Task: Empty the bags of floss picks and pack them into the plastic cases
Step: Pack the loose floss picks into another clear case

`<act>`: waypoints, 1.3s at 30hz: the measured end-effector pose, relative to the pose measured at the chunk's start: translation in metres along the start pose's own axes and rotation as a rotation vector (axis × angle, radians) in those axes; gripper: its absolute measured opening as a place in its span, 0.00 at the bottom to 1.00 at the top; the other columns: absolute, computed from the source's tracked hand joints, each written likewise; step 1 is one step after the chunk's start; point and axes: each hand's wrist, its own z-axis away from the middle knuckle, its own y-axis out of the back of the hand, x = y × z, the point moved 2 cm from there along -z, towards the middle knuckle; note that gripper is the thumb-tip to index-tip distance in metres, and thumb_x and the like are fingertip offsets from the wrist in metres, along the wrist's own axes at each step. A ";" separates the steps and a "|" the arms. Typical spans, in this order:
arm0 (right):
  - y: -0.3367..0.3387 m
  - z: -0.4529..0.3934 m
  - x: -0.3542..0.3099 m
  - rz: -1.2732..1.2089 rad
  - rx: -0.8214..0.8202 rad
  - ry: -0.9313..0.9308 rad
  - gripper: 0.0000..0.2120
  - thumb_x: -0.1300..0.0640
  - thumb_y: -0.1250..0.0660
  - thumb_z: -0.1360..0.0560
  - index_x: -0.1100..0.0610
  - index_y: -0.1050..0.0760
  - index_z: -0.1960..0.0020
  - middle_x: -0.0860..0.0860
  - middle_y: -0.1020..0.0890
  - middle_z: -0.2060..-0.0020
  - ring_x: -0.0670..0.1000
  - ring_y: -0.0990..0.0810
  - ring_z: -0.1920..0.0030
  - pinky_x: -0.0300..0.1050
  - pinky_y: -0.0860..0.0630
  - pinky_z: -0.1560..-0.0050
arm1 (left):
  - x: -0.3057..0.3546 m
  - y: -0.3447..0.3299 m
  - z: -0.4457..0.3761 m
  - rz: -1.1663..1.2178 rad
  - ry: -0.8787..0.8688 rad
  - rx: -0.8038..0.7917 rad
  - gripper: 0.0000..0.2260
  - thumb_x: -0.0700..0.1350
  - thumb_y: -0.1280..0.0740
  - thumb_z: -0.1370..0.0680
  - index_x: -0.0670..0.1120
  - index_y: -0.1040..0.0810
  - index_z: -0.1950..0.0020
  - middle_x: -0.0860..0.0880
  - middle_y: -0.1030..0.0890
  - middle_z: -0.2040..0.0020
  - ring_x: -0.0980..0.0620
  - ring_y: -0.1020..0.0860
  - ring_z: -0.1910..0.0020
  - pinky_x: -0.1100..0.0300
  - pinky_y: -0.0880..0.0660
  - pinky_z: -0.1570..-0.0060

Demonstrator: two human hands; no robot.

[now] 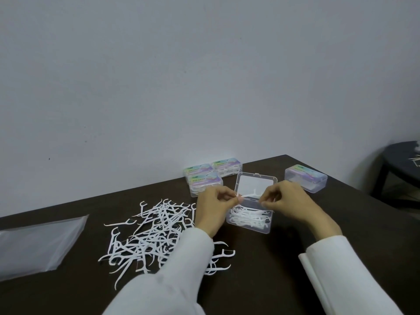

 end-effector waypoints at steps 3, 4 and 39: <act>0.001 0.000 -0.002 0.003 0.001 0.009 0.07 0.56 0.28 0.29 0.48 0.23 0.64 0.46 0.19 0.63 0.44 0.21 0.62 0.39 0.22 0.55 | 0.001 0.000 0.002 -0.070 -0.041 0.001 0.04 0.48 0.24 0.31 0.51 0.19 0.62 0.54 0.17 0.64 0.60 0.20 0.64 0.63 0.23 0.57; 0.002 0.001 -0.002 0.004 0.005 0.008 0.06 0.56 0.28 0.30 0.48 0.23 0.63 0.46 0.19 0.64 0.44 0.21 0.63 0.38 0.22 0.56 | 0.002 -0.001 0.003 -0.102 -0.056 -0.009 0.05 0.49 0.24 0.31 0.53 0.19 0.63 0.55 0.18 0.65 0.61 0.20 0.65 0.63 0.23 0.57; -0.024 0.009 -0.057 0.053 -0.063 0.328 0.04 0.51 0.31 0.28 0.52 0.21 0.56 0.44 0.21 0.62 0.41 0.24 0.62 0.33 0.29 0.60 | -0.005 0.070 0.028 -0.160 -0.070 -0.150 0.05 0.42 0.31 0.25 0.52 0.18 0.54 0.54 0.17 0.55 0.57 0.22 0.53 0.76 0.31 0.56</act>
